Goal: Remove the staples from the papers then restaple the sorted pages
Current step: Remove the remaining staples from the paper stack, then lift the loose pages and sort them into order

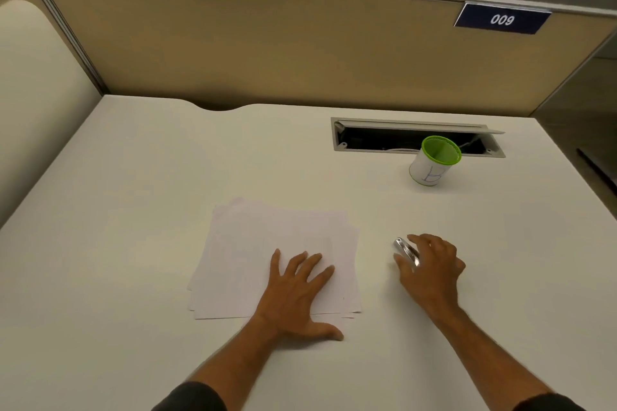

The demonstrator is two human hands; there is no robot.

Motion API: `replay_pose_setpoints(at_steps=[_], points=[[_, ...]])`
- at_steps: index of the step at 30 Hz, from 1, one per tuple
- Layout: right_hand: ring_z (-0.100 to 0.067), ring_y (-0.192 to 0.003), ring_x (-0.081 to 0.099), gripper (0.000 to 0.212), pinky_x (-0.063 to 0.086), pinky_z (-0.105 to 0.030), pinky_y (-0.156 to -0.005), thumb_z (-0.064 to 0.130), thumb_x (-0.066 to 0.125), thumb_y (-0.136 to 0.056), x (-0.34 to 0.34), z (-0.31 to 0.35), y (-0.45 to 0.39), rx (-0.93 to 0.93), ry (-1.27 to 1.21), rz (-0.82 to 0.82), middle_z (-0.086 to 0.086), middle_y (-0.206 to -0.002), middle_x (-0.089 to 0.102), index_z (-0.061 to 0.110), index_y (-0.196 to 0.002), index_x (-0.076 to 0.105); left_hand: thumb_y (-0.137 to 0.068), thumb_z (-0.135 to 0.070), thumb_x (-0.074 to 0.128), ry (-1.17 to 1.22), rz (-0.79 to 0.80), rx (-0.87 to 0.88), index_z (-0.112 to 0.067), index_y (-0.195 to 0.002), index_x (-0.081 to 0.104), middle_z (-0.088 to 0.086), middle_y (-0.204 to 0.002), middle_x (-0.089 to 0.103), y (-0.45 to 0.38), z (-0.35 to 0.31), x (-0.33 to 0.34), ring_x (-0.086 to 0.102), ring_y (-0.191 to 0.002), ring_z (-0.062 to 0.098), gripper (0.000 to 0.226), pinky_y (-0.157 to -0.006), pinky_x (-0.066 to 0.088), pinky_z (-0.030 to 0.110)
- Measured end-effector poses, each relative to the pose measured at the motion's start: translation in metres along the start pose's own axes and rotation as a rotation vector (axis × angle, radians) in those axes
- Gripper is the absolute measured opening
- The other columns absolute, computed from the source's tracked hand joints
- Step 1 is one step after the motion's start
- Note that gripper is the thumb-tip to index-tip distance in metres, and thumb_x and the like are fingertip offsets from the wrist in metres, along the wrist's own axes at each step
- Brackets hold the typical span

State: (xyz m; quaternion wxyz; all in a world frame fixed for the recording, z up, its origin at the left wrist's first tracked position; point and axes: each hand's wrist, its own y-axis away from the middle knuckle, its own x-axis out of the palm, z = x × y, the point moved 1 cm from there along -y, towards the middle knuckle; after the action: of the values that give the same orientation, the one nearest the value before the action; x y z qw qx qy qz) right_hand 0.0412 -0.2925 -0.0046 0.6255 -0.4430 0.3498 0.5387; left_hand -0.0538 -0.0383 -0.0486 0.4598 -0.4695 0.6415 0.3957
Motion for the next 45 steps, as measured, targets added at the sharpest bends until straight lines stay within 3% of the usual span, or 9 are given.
replay_pose_setpoints(at_steps=[4, 8, 12, 14, 19, 25, 33, 41, 45], points=[[-0.025, -0.112, 0.048, 0.042, 0.035, -0.042, -0.086, 0.022, 0.083, -0.069, 0.001, 0.009, 0.013, -0.102, -0.124, -0.071, 0.001, -0.113, 0.063, 0.023, -0.108, 0.066, -0.061, -0.099, 0.031, -0.015, 0.054, -0.041, -0.039, -0.152, 0.024, -0.006, -0.163, 0.021, 0.0, 0.001, -0.006, 0.016, -0.149, 0.023, 0.109, -0.116, -0.008, 0.064], [-0.026, -0.112, 0.051, 0.045, 0.039, -0.042, -0.091, 0.016, 0.083, -0.07, -0.004, 0.023, 0.02, -0.081, -0.292, -0.04, -0.002, -0.115, 0.063, 0.019, -0.112, 0.066, -0.073, -0.075, 0.058, 0.011, -0.009, -0.002, -0.028, -0.144, 0.047, 0.001, -0.148, 0.05, -0.005, -0.002, -0.019, 0.041, -0.139, 0.028, 0.085, -0.115, 0.019, 0.062], [-0.019, -0.109, 0.057, 0.049, 0.05, -0.042, -0.093, 0.008, 0.081, -0.072, -0.015, 0.037, 0.026, -0.207, -0.485, 0.092, 0.002, -0.115, 0.062, 0.018, -0.116, 0.063, -0.05, -0.018, 0.089, 0.044, -0.169, 0.038, -0.019, -0.109, 0.075, 0.0, -0.08, 0.075, -0.006, 0.001, -0.039, 0.07, -0.068, 0.025, 0.061, -0.059, 0.056, 0.026], [-0.015, -0.112, 0.055, 0.053, 0.049, -0.041, -0.095, 0.009, 0.08, -0.073, -0.019, 0.044, 0.026, -0.282, -0.516, 0.175, 0.006, -0.119, 0.061, 0.02, -0.121, 0.061, -0.068, -0.009, 0.075, 0.157, -0.208, 0.014, -0.021, -0.124, 0.067, 0.002, -0.096, 0.076, -0.007, 0.003, -0.049, 0.071, -0.082, 0.028, 0.058, -0.065, 0.058, 0.031], [-0.005, -0.124, 0.045, 0.071, 0.035, -0.022, -0.105, 0.021, 0.082, -0.072, -0.037, 0.066, 0.008, -0.457, -0.478, 0.301, 0.014, -0.135, 0.052, 0.024, -0.135, 0.049, -0.079, -0.013, 0.061, 0.444, -0.302, 0.069, -0.023, -0.139, 0.049, 0.003, -0.097, 0.074, -0.011, -0.002, -0.085, 0.067, -0.076, 0.028, 0.062, -0.063, 0.045, 0.023], [-0.003, -0.074, 0.057, 0.05, 0.044, -0.01, -0.069, 0.015, 0.08, -0.074, -0.08, 0.095, -0.022, -0.379, -0.604, 0.361, 0.01, -0.083, 0.068, 0.04, -0.113, 0.063, -0.076, -0.011, 0.068, 0.913, -0.38, 0.044, -0.021, -0.131, 0.055, -0.012, -0.093, 0.071, -0.011, -0.012, -0.132, 0.068, -0.074, 0.014, 0.057, -0.057, 0.054, 0.022], [-0.009, -0.074, 0.066, 0.056, 0.051, -0.018, -0.062, 0.02, 0.08, -0.074, -0.145, 0.119, -0.04, -0.427, -0.591, 0.457, 0.009, -0.073, 0.069, 0.043, -0.117, 0.053, -0.087, -0.033, 0.069, 1.168, -0.295, -0.143, -0.018, -0.101, 0.075, 0.002, -0.096, 0.076, -0.013, -0.031, -0.187, 0.07, -0.084, 0.018, 0.022, -0.071, 0.057, 0.033], [-0.026, -0.13, 0.045, 0.026, 0.036, -0.056, -0.104, 0.025, 0.083, -0.069, -0.169, 0.14, -0.016, -0.62, -0.521, -0.374, -0.006, -0.131, 0.057, 0.018, -0.092, 0.072, -0.094, -0.027, 0.065, 1.372, -0.349, -0.19, -0.03, -0.097, 0.076, -0.002, -0.092, 0.077, -0.012, -0.05, -0.216, 0.072, -0.083, 0.018, 0.012, -0.076, 0.06, 0.036], [-0.033, -0.141, 0.028, 0.019, 0.025, -0.066, -0.106, 0.032, 0.08, -0.072, -0.164, 0.149, -0.008, -0.604, -0.517, -0.396, -0.011, -0.142, 0.047, 0.025, -0.089, 0.077, -0.086, -0.044, 0.063, 1.42, -0.341, -0.157, -0.038, -0.097, 0.074, -0.01, -0.095, 0.075, -0.011, -0.061, -0.224, 0.071, -0.092, 0.017, 0.017, -0.075, 0.061, 0.03]])
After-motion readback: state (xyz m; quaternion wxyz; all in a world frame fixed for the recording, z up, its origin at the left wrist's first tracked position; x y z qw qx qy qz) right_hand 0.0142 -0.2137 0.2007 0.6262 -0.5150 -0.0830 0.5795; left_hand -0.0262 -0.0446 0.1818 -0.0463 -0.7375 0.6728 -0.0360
